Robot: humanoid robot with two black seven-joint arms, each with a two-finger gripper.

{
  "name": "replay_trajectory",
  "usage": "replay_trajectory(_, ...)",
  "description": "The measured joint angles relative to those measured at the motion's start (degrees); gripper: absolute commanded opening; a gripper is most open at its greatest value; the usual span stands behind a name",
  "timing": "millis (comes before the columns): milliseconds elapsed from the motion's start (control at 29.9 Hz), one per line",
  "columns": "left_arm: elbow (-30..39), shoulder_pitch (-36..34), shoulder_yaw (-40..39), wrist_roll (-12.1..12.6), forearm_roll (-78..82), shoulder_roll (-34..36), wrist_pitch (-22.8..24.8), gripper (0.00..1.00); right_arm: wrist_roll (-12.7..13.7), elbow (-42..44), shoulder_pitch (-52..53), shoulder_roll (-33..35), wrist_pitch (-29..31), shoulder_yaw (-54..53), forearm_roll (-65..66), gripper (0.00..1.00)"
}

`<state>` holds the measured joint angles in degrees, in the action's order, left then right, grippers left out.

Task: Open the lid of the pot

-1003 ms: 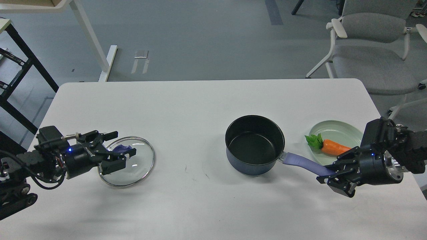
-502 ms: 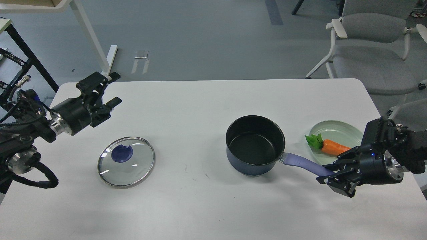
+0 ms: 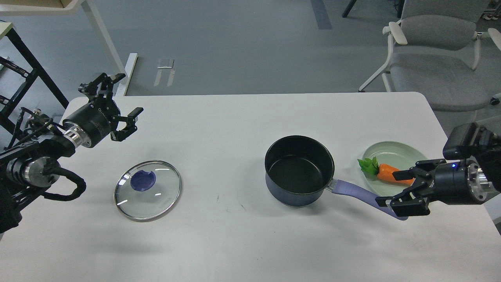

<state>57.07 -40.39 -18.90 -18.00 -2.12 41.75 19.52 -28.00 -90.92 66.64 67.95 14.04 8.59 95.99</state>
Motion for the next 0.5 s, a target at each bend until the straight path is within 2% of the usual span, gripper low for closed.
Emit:
replay_trajectory(268,-0.03,0.85,-0.03,-0.32,-0.94,-0.27,1.18,0.99,0.01,4.61,0.82,1.0,-0.72,-3.65,-34.19,0.99)
replay_trajectory(502,-0.03,2.35,-2.44,-0.96,-0.87,-2.17,0.08,0.99,0.02,14.09,-1.11,-6.03,-2.87,-4.15,-70.21,0.99)
